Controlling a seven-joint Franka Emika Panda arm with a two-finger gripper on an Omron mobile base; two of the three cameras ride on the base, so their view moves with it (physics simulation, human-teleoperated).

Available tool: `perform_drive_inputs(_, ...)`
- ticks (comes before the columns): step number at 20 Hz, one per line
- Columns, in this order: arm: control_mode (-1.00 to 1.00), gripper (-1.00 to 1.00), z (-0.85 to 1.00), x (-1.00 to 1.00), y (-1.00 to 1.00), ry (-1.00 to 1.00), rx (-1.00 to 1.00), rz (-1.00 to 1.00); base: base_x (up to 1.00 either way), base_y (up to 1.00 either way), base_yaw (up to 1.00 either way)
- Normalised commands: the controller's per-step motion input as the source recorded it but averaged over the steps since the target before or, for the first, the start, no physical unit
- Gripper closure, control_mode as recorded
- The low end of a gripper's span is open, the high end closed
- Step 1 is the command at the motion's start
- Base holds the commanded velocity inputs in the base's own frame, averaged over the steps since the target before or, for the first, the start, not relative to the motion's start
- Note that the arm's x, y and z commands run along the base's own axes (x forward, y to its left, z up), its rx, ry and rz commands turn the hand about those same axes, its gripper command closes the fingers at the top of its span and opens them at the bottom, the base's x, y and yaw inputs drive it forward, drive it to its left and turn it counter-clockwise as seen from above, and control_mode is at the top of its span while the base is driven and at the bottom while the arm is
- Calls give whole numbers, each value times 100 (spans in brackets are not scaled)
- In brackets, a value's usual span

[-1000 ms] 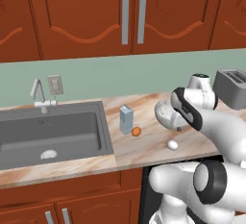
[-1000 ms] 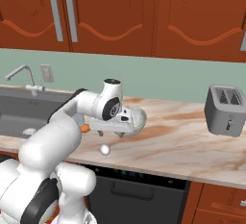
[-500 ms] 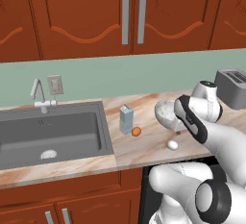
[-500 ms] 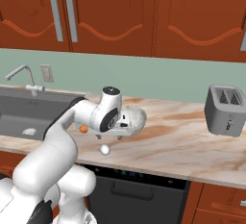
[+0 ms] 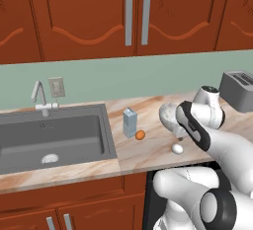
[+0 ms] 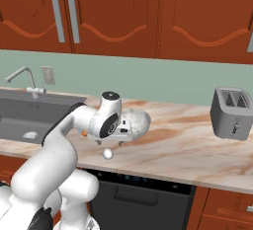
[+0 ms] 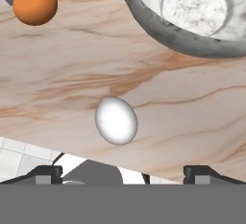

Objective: Gather the eggs and milk located in the vicinity of the sink area and place them right next to the bowl.

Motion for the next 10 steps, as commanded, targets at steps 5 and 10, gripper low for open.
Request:
perform_drive_inputs(5,-100,-100,-36,0,6,0,0,0,0,0,0)
perform_drive_inputs(10,-100,-100,-32,0,8,0,0,2,0,0,0)
